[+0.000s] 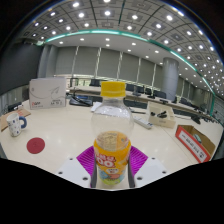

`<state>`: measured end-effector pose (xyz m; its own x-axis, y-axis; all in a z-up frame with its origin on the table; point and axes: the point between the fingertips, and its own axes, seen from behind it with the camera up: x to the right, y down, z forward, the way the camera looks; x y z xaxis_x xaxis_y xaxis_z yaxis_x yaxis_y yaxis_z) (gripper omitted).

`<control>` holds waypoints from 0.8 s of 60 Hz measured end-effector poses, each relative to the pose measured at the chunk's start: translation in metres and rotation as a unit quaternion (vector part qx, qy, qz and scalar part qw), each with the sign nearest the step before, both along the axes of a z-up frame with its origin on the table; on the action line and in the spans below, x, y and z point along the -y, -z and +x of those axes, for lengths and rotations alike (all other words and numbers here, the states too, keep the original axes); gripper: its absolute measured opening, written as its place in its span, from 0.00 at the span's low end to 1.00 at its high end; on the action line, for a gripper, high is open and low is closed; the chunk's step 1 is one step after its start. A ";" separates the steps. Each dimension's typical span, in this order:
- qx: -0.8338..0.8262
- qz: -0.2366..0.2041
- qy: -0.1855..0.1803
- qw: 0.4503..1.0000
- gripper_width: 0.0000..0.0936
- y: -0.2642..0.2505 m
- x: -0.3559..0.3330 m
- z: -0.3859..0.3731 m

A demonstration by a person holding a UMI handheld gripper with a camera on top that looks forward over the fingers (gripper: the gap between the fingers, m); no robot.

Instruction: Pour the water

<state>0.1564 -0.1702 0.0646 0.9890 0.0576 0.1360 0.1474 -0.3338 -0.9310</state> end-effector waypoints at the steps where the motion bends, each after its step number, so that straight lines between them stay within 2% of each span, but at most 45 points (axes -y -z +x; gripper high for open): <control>1: 0.006 0.001 -0.001 1.000 0.46 -0.003 0.000 -0.001; 10: 0.079 0.025 0.003 0.997 0.44 -0.050 -0.008 -0.018; 22: 0.256 0.068 -0.002 0.964 0.43 -0.143 -0.019 -0.085; 34: 0.496 0.089 -0.022 0.863 0.43 -0.190 -0.030 -0.181; 48: 0.696 0.112 -0.066 0.707 0.43 -0.177 -0.033 -0.278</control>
<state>-0.1214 -0.1369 0.2420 -0.1226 -0.0412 0.9916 0.9881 -0.0988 0.1180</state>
